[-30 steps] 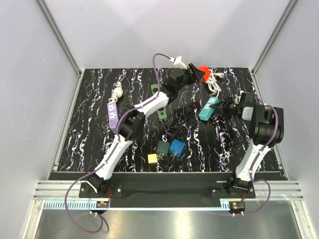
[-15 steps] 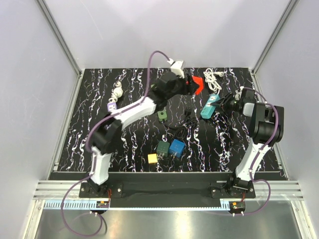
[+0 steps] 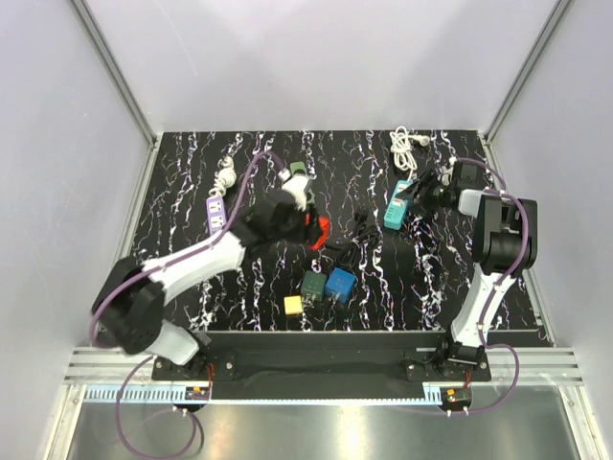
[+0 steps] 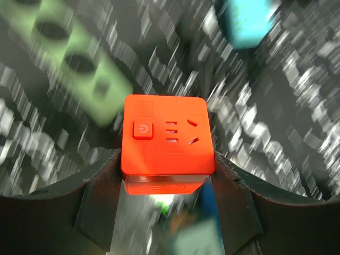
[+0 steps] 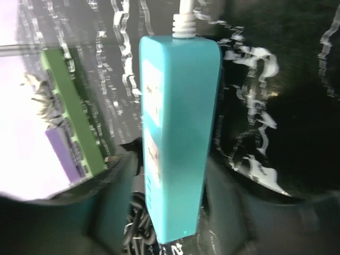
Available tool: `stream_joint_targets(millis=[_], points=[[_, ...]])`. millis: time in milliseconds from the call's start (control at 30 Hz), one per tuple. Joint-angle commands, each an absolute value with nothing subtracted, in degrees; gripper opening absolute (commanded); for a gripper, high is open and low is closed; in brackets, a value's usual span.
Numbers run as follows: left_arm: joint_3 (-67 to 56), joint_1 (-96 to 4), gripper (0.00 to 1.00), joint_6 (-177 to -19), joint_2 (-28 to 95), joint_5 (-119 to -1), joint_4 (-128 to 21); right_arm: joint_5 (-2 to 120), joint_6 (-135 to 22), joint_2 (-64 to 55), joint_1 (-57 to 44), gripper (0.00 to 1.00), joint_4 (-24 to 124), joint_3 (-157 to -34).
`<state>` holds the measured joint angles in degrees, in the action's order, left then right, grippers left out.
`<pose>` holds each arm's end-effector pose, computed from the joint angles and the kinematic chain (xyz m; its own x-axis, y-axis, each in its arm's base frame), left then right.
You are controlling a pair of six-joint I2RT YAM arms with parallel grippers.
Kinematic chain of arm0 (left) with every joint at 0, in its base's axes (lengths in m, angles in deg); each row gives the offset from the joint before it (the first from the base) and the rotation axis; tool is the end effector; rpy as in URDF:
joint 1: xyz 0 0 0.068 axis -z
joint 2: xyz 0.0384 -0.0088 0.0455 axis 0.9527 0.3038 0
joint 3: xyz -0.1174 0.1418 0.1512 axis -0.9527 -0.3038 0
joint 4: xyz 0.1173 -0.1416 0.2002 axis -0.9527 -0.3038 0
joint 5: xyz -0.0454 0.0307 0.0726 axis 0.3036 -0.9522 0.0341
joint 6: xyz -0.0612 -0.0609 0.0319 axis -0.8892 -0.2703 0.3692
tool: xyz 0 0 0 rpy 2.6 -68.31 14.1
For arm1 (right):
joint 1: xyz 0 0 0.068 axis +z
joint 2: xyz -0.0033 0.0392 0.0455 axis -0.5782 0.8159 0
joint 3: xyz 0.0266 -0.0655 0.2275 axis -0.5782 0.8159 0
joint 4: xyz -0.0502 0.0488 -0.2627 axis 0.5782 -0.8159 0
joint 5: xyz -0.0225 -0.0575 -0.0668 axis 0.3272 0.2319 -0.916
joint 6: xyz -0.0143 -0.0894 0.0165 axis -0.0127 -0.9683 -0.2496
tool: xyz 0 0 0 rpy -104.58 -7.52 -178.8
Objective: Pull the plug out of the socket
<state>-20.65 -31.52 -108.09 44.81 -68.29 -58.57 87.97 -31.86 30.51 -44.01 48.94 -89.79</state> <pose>0.2961 -0.2557 0.1860 -0.6115 0.0493 -0.7897 0.4636 0.8311 -0.3070 0.4371 -0.0171 0.0679 -0.7692 0.5421 -0.3383 0.1534 0.6706 0.7258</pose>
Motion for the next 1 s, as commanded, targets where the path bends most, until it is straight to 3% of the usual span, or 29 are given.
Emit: stream_joint_targets(millis=[0,167,300,667,967], points=[[-24.1,-31.5,0.0,-110.1,35.0,-71.6,-65.7,82.7,-35.0,27.2,-43.9,0.75,47.4,-90.6],[-31.1,-31.4,0.0,-115.1,22.3,-71.5,-74.6,79.5,-35.7,23.8,-43.9,0.91,47.1,-88.6],[-35.3,-31.4,0.0,-120.5,16.1,-68.7,-80.1,78.3,-35.3,22.3,-43.9,0.93,47.5,-87.4],[-30.2,-31.1,0.0,-123.6,20.3,-63.7,-98.6,83.1,-32.4,21.8,-43.9,0.94,53.6,-84.4],[-25.5,-31.2,0.0,-121.4,29.4,-70.6,-102.6,84.6,-31.6,22.5,-44.0,0.94,56.3,-82.5]])
